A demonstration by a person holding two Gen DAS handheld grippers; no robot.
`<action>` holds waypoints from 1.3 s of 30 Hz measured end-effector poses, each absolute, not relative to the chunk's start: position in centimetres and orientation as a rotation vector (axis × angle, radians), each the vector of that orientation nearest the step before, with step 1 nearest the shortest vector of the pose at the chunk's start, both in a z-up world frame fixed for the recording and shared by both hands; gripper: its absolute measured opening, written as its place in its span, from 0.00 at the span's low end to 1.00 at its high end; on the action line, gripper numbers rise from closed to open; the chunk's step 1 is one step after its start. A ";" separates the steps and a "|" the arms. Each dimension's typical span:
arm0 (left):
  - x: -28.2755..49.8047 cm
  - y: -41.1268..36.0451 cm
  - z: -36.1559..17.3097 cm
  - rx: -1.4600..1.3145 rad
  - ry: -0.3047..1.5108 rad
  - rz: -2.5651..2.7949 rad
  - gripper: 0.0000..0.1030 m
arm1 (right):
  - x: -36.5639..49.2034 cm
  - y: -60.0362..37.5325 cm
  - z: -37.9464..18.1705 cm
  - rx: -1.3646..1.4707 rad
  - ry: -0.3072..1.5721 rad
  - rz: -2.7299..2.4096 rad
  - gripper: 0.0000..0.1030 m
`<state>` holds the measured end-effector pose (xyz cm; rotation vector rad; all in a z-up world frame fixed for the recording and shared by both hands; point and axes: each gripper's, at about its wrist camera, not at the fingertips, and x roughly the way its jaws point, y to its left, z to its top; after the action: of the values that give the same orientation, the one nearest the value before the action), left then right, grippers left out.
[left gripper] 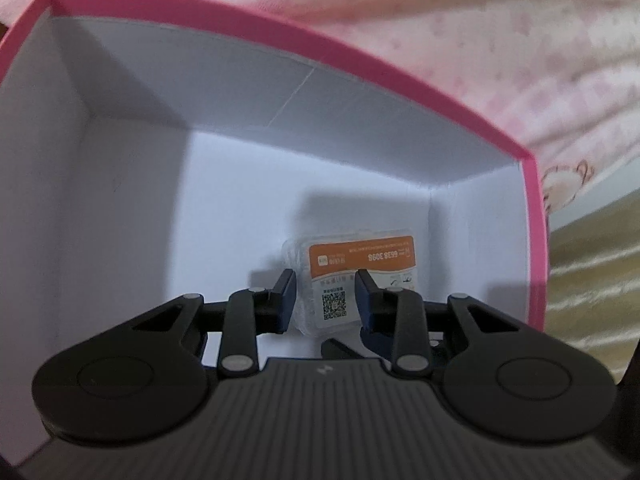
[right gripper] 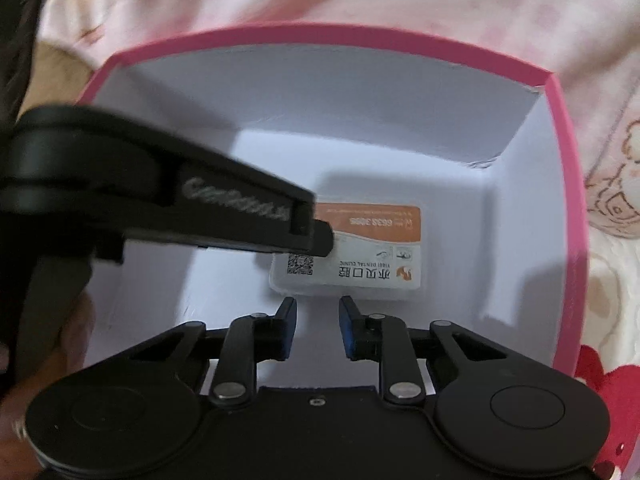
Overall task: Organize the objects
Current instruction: 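Lower the card case into the pink box and open the left gripper, then withdraw the left gripper from the box toward the purple plush doll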
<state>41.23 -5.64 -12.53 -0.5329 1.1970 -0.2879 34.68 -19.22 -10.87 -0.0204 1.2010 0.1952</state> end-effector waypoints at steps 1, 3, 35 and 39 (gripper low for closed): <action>41.7 -5.7 -12.6 -0.547 1.191 -0.295 0.30 | 35.2 -19.5 -10.8 -0.014 1.192 0.170 0.26; 42.5 -6.0 -12.5 -0.532 1.183 -0.290 0.29 | 36.0 -20.2 -10.4 0.005 1.160 0.119 0.25; 20.7 -1.6 4.2 -0.077 1.058 -0.433 0.74 | 14.9 -22.3 5.1 0.042 0.943 0.304 0.60; 18.1 -0.3 5.1 -0.061 1.083 -0.451 0.75 | 11.9 -21.1 5.8 0.044 0.950 0.356 0.64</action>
<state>18.14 -0.29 5.13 -0.0609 1.0829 -0.4515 11.89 -21.07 5.80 0.0436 0.9498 0.3565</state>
